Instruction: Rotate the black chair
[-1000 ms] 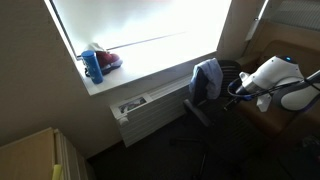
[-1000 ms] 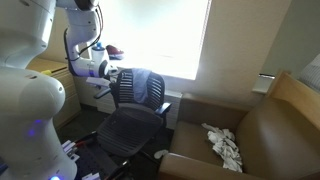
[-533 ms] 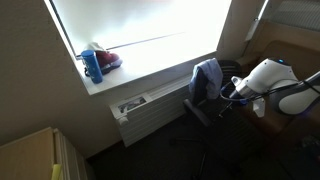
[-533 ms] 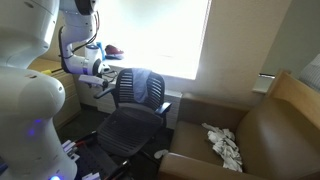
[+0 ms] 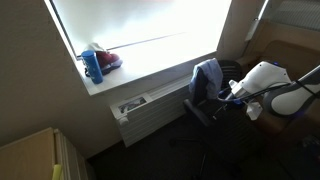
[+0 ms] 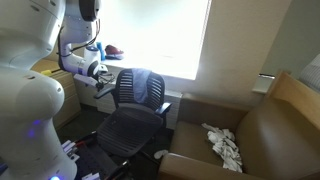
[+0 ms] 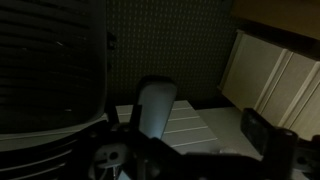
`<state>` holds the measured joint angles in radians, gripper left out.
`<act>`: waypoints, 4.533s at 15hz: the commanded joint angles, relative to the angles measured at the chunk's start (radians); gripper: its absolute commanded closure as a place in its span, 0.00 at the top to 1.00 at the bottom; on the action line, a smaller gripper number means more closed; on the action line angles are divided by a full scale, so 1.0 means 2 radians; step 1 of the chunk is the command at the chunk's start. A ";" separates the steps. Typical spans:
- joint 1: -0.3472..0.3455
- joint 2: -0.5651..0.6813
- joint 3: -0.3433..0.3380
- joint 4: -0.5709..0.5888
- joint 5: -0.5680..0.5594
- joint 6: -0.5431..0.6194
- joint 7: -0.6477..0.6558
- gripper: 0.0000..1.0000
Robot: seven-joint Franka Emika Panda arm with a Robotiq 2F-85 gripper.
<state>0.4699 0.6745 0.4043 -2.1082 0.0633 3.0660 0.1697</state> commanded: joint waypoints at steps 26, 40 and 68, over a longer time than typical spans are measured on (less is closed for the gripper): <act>0.233 0.081 -0.201 0.107 -0.010 0.005 0.071 1.00; 0.336 0.094 -0.315 0.116 0.020 -0.021 0.120 1.00; 0.186 0.060 -0.178 0.087 -0.004 -0.040 0.014 0.35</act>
<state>1.0175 0.8783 -0.0996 -1.8734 0.0955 3.0103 0.3821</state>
